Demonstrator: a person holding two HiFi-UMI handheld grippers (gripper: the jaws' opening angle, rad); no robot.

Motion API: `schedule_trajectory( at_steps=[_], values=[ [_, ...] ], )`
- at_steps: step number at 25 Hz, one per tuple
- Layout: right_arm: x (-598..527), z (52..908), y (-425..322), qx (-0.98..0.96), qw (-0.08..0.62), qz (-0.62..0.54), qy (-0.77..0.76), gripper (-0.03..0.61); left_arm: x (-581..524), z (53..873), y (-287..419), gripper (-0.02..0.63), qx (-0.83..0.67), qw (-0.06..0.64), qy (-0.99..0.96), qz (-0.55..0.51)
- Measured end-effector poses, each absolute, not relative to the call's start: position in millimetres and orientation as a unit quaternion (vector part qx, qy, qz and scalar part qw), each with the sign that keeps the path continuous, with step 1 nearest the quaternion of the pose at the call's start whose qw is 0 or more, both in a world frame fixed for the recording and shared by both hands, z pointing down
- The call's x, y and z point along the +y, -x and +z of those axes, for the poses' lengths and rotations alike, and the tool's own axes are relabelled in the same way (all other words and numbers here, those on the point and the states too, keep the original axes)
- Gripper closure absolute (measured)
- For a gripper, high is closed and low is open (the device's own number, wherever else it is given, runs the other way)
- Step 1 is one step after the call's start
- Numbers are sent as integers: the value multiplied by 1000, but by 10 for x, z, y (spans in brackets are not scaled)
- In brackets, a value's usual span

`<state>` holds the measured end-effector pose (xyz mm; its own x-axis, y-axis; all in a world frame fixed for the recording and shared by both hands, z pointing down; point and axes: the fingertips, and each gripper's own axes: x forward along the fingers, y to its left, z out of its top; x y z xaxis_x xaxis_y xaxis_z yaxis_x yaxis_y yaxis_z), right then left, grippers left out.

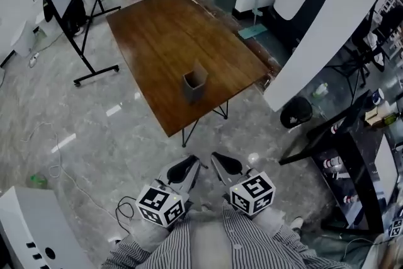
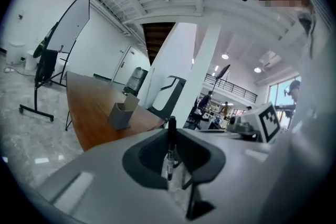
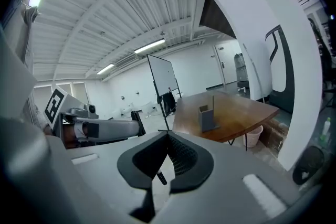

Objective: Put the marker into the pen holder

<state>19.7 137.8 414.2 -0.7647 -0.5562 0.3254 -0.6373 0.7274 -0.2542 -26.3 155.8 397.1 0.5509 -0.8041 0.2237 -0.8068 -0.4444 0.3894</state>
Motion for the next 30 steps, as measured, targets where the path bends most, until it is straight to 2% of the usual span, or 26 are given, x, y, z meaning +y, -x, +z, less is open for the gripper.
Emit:
schedule_trajectory(
  at_steps=[14, 24, 30],
  values=[
    [-278, 4088, 134, -893, 93, 209, -387, 578, -159, 3714, 870, 566, -445, 219, -868, 8],
    [-634, 4261, 99, -888, 113, 237, -377, 578, -662, 3860, 914, 566, -453, 255, -854, 9],
    [-829, 4156, 92, -893, 110, 236, -366, 578, -825, 3752, 930, 566, -465, 253, -848, 3]
  ],
)
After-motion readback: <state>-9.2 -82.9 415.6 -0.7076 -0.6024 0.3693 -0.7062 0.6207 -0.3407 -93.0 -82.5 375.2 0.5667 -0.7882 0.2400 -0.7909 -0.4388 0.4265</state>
